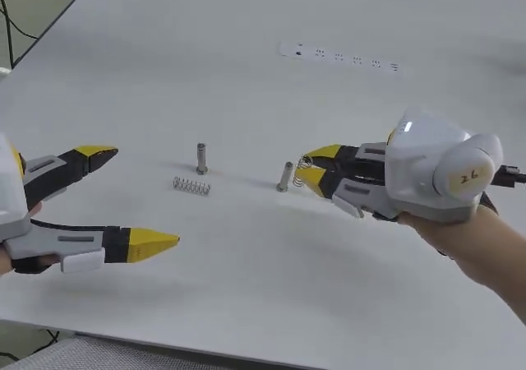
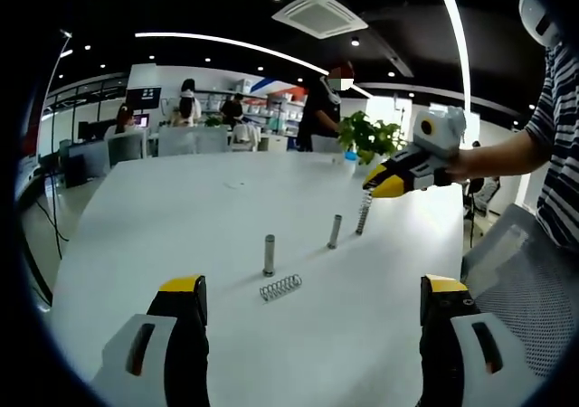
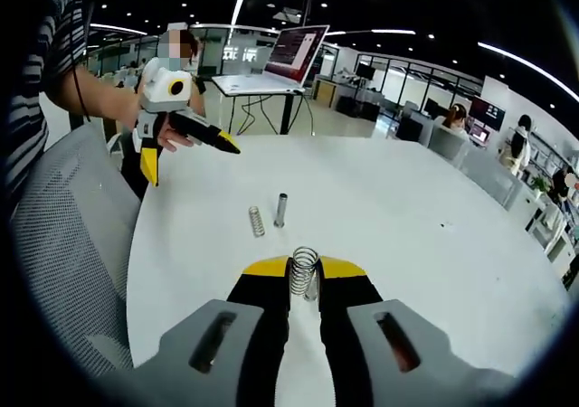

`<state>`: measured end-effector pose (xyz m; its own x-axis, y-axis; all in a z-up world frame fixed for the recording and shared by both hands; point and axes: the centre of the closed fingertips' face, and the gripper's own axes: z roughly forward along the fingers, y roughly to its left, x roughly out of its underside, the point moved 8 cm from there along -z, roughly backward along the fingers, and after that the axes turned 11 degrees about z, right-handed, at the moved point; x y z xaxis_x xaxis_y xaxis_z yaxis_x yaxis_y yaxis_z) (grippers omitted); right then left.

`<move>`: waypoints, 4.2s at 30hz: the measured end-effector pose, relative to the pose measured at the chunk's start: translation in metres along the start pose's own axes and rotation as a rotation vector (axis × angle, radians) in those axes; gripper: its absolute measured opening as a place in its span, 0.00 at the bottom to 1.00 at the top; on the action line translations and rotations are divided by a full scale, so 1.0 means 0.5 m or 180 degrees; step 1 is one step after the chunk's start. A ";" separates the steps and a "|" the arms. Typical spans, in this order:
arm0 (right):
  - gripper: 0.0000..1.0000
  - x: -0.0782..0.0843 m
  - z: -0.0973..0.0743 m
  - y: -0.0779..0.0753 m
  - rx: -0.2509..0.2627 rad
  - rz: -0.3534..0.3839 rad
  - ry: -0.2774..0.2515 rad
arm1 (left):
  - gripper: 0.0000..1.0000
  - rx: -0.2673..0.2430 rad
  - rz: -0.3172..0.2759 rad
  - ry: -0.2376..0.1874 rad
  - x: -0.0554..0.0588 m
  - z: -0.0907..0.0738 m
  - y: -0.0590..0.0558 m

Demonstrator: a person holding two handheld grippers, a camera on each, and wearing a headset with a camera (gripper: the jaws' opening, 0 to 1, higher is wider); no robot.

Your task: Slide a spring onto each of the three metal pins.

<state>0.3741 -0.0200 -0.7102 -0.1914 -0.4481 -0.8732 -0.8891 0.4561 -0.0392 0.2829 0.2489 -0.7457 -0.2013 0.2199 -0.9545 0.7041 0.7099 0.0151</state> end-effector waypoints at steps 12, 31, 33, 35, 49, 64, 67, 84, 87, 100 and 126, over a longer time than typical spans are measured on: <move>0.12 -0.013 0.024 -0.041 0.0143 0.0337 -0.0098 | 0.97 -0.0069 -0.0095 -0.0004 0.011 -0.007 -0.003; 0.12 -0.007 0.048 -0.040 0.0124 0.0415 -0.0034 | 0.97 -0.0054 -0.0148 0.0034 0.016 -0.008 -0.009; 0.12 -0.003 0.052 -0.041 0.0118 0.0398 -0.0008 | 0.97 -0.0045 -0.0145 0.0030 0.014 -0.008 -0.008; 0.12 0.000 0.053 -0.041 0.0125 0.0396 0.0005 | 0.97 -0.0043 -0.0145 0.0029 0.013 -0.009 -0.007; 0.13 0.020 0.068 -0.041 0.0071 0.0474 0.0065 | 0.95 -0.0011 -0.0157 0.0049 0.014 -0.005 -0.007; 0.13 0.070 0.106 -0.028 0.0082 0.0564 0.0234 | 0.93 -0.0018 -0.0150 0.0055 0.015 -0.008 -0.008; 0.13 0.082 0.114 -0.023 0.0090 0.0555 0.0298 | 0.93 -0.0018 -0.0142 0.0042 0.014 -0.009 -0.007; 0.13 0.092 0.116 -0.021 0.0102 0.0631 0.0367 | 0.93 0.0008 -0.0130 0.0064 0.017 -0.006 -0.008; 0.16 0.091 0.116 -0.021 0.0098 0.0666 0.0364 | 0.93 0.0026 -0.0130 0.0055 0.016 -0.005 -0.010; 0.27 0.066 0.103 -0.011 0.0089 0.0640 0.0327 | 0.93 0.0002 -0.0130 0.0067 0.016 -0.012 -0.005; 0.32 0.044 0.007 -0.011 0.0169 0.0542 0.0163 | 0.94 -0.0021 -0.0121 0.0049 0.005 -0.012 0.003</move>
<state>0.3766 -0.0296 -0.7310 -0.3595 -0.3990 -0.8436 -0.8190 0.5681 0.0803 0.2794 0.2545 -0.7463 -0.2384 0.2028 -0.9498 0.6912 0.7225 -0.0192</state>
